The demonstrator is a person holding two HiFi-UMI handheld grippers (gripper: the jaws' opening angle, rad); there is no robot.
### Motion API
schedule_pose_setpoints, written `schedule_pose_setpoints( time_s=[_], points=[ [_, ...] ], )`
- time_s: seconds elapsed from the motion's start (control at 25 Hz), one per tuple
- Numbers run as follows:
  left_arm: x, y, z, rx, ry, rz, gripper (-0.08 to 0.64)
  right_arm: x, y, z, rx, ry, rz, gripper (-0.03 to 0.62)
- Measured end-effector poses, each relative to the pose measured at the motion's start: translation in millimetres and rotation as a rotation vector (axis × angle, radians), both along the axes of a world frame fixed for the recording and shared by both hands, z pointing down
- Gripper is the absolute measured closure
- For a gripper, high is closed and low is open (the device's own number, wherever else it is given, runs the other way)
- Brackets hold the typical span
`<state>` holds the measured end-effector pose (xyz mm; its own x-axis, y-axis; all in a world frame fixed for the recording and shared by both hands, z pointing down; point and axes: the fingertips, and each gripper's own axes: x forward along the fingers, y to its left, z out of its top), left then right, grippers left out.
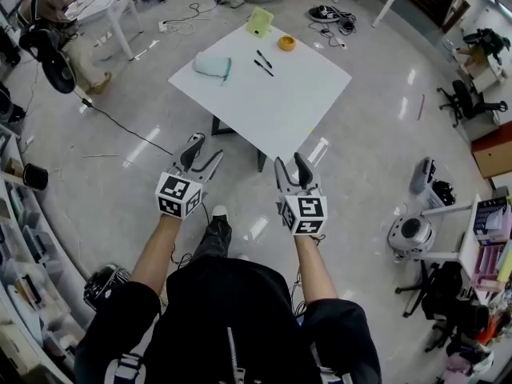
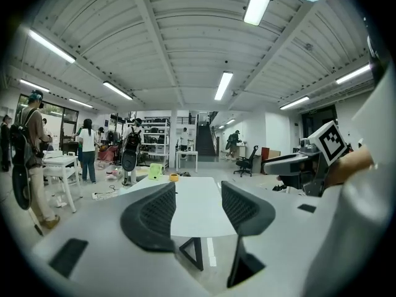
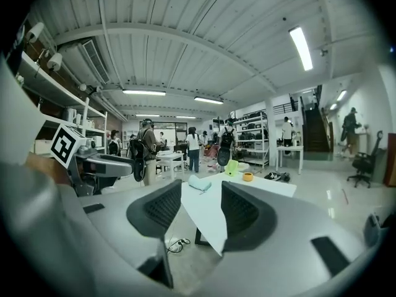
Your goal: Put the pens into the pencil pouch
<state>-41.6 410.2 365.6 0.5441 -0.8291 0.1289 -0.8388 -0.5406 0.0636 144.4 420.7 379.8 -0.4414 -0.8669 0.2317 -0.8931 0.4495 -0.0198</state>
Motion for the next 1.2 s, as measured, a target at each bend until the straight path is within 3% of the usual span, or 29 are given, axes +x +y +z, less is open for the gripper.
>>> schedule_pose_setpoints(
  time_s=[0.2,0.4,0.56,1.2],
  points=[
    [-9.3,-66.9,3.8,-0.016,-0.006,0.035,0.324,-12.1,-58.4,-2.0,-0.008,0.006,0.029,0.397],
    [-26.7,-127.7,7.9,-0.013,-0.069,0.081,0.324,-32.4,-114.2,-2.5,-0.016,0.011,0.065,0.397],
    [-37.1,-168.4,9.7,-0.016,-0.057,0.106,0.324,-41.0,-148.9,-2.7,-0.006,0.012,0.098,0.404],
    [-51.8,-279.0,41.8,-0.074,-0.058,0.115,0.324,-49.2,-261.3,20.8,-0.015,0.007,0.128,0.414]
  ],
)
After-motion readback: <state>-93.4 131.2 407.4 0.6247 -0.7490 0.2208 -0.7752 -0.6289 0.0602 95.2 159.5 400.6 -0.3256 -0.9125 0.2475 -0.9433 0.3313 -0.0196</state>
